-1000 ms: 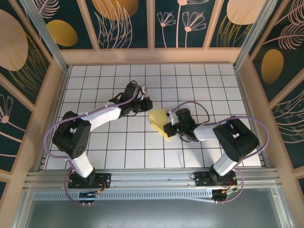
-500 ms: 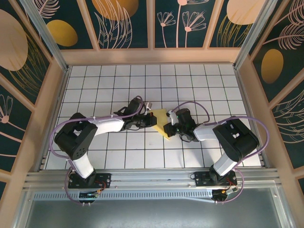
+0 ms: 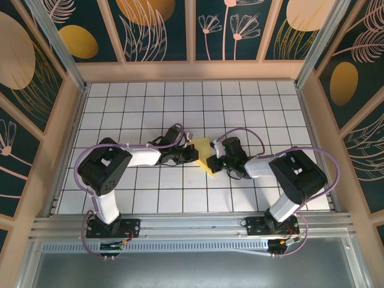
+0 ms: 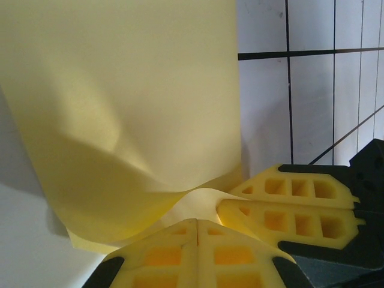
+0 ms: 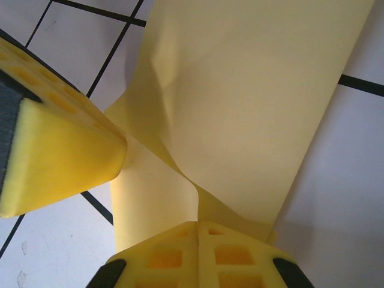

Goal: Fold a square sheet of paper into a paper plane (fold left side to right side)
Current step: Third fold the triangle at the center of the table.

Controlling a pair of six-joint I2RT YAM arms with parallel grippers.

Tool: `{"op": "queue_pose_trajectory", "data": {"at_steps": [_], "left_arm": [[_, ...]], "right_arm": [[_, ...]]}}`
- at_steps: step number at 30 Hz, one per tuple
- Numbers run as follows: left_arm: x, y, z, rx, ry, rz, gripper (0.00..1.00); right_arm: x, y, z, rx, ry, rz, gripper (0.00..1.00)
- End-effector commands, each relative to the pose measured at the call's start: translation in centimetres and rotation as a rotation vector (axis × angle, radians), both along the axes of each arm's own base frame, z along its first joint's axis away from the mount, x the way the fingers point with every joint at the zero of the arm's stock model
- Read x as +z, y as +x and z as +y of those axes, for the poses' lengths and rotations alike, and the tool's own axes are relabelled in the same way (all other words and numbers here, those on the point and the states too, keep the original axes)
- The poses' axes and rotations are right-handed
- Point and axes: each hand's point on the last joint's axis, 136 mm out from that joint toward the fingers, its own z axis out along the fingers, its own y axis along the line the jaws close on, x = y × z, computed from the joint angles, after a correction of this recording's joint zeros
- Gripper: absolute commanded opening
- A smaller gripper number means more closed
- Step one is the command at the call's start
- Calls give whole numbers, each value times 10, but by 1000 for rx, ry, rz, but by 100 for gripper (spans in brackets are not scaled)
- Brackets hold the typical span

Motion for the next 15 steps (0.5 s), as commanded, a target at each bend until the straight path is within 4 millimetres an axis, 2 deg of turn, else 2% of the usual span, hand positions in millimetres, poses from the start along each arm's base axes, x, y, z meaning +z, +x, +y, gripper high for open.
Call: {"op": "queue_pose_trajectory", "data": {"at_steps": [1, 15], "left_arm": [[3, 7, -7, 0, -19, -15, 1], [-13, 5, -1, 6, 21, 6, 1]], "right_arm": [[-22, -13, -12, -1, -57, 70, 0], [-21, -12, -12, -2, -60, 68, 0]]}}
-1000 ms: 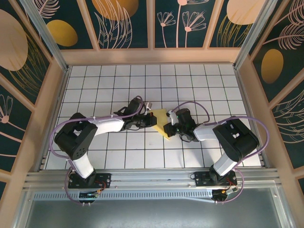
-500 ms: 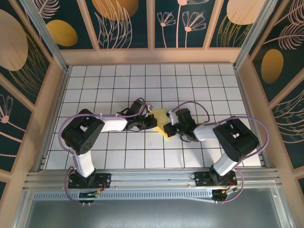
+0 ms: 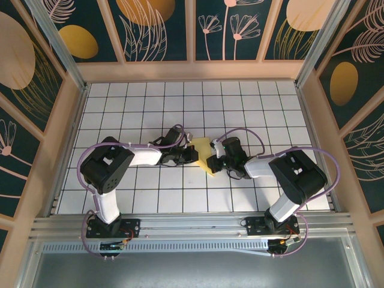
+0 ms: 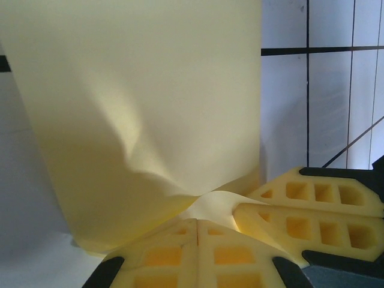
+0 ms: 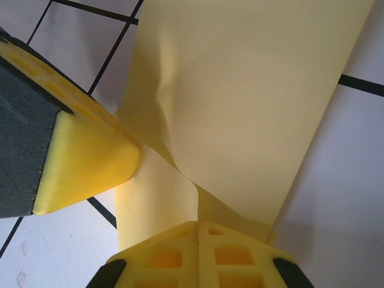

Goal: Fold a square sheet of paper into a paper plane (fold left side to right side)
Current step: Third fold the triangle at the center of the table.

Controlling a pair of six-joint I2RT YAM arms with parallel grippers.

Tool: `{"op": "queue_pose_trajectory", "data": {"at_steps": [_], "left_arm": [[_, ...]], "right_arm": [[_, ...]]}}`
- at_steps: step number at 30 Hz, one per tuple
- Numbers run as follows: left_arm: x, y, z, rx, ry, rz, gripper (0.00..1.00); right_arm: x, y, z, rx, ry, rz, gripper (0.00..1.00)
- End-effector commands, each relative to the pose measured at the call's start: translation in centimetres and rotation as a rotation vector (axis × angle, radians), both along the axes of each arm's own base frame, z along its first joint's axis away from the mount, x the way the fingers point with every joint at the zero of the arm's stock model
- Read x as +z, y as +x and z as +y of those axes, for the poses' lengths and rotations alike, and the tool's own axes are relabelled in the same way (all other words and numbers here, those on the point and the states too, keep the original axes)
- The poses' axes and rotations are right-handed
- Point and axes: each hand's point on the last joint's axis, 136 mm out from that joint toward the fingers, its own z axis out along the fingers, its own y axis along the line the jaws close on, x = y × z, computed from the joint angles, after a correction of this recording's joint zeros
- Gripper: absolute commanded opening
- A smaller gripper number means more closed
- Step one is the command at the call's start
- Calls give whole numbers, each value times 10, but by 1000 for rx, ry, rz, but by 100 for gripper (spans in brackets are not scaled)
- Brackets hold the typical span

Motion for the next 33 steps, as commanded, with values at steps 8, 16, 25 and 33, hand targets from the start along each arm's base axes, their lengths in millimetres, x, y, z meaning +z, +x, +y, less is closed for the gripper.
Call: {"op": "queue_pose_trajectory", "data": {"at_steps": [8, 16, 25, 33], "left_arm": [[-10, 4, -1, 4, 20, -1, 1], [-25, 1, 9, 12, 89, 23, 0], [-41, -5, 20, 18, 158, 54, 0], [-54, -11, 30, 31, 211, 87, 0]], "right_arm": [[-20, -11, -11, -3, -55, 66, 1], [-17, -10, -10, -4, -51, 58, 3], [0, 1, -5, -14, -22, 36, 10], [26, 18, -2, -38, 14, 6, 22]]}}
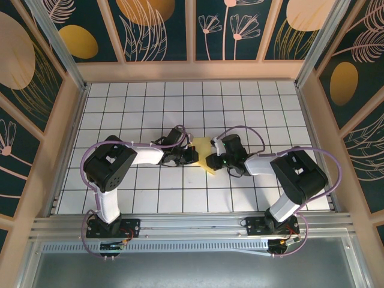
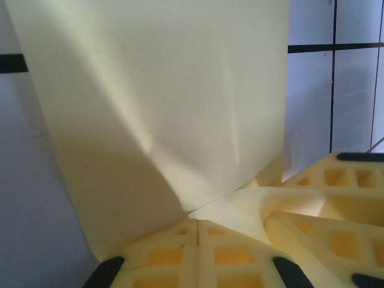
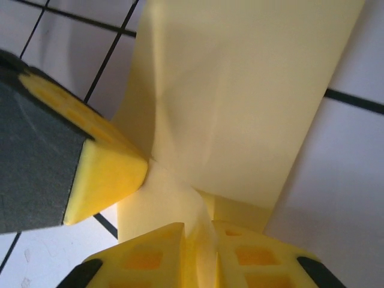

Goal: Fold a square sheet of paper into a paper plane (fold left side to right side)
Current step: Third fold the triangle at the center of the table.

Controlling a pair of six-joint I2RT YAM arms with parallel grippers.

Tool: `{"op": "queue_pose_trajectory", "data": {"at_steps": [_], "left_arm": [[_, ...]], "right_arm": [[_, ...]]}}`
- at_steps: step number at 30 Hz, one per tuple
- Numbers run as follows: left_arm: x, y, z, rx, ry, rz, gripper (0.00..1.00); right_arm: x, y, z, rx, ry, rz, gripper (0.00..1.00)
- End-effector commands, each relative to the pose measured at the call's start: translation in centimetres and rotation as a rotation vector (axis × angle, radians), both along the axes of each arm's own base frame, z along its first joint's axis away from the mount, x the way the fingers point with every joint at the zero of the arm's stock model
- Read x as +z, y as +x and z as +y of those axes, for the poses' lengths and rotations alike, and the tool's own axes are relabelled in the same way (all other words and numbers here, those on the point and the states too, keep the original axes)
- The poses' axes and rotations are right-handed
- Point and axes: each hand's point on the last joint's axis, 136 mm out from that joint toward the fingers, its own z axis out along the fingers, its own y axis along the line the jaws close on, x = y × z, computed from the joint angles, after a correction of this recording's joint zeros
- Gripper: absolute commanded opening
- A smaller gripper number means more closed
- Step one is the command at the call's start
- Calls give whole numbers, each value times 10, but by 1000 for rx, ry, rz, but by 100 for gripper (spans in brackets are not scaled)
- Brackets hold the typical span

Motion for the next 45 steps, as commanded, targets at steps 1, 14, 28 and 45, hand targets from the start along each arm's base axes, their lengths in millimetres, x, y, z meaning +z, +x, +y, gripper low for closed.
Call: {"op": "queue_pose_trajectory", "data": {"at_steps": [1, 14, 28, 45], "left_arm": [[-43, -13, 28, 31, 166, 82, 0], [-47, -12, 32, 48, 203, 93, 0], [-43, -9, 31, 50, 198, 83, 0], [-40, -9, 31, 49, 193, 74, 0]], "right_arm": [[22, 12, -1, -26, 22, -21, 24], [62, -6, -8, -41, 132, 135, 29], [40, -59, 8, -2, 332, 472, 0], [22, -43, 3, -92, 299, 490, 0]]}}
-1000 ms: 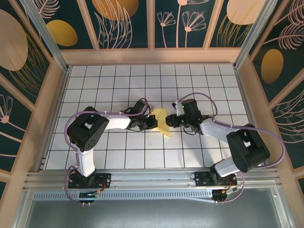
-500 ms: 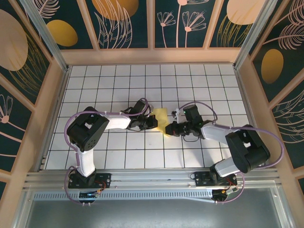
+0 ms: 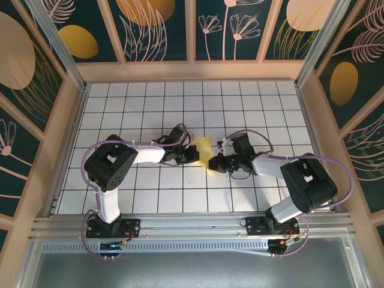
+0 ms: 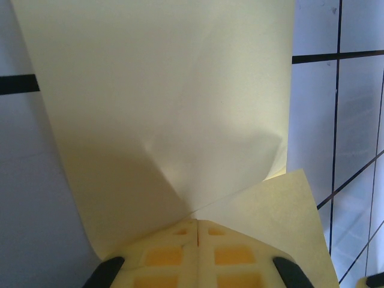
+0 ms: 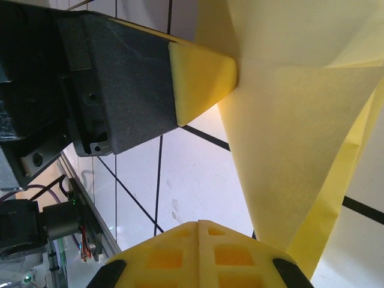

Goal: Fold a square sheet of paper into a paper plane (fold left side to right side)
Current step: Third fold the triangle at the center of the table.

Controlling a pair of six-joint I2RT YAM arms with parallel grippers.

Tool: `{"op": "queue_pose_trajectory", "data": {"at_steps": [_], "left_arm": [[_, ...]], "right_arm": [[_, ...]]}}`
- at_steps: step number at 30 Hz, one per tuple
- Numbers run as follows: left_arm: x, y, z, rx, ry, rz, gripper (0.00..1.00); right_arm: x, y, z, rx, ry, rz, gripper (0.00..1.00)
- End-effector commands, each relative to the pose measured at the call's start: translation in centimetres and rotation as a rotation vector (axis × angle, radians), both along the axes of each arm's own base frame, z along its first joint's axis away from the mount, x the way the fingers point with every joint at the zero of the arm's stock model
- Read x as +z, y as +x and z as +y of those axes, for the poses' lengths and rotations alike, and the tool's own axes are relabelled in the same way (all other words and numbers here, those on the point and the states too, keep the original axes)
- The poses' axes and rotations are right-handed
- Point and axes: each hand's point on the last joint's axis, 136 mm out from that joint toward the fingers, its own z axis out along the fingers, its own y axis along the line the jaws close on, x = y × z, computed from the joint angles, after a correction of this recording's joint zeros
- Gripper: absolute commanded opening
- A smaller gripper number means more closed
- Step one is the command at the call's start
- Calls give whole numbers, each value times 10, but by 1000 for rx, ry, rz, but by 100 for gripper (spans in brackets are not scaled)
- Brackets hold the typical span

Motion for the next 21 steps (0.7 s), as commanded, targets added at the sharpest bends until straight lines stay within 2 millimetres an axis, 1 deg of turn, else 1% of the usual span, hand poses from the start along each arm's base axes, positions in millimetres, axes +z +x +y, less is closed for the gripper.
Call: {"op": "queue_pose_trajectory", "data": {"at_steps": [1, 5, 13, 21], "left_arm": [[-39, -14, 32, 40, 168, 73, 0], [-38, -13, 32, 40, 166, 68, 0], [-37, -13, 31, 41, 165, 68, 0], [-38, -13, 32, 42, 165, 69, 0]], "right_arm": [[-7, 7, -3, -26, -20, 10, 0], [-11, 9, -4, -38, -30, 18, 0], [-21, -1, -7, -25, -40, 54, 0], [-25, -6, -7, -15, -42, 73, 0]]}}
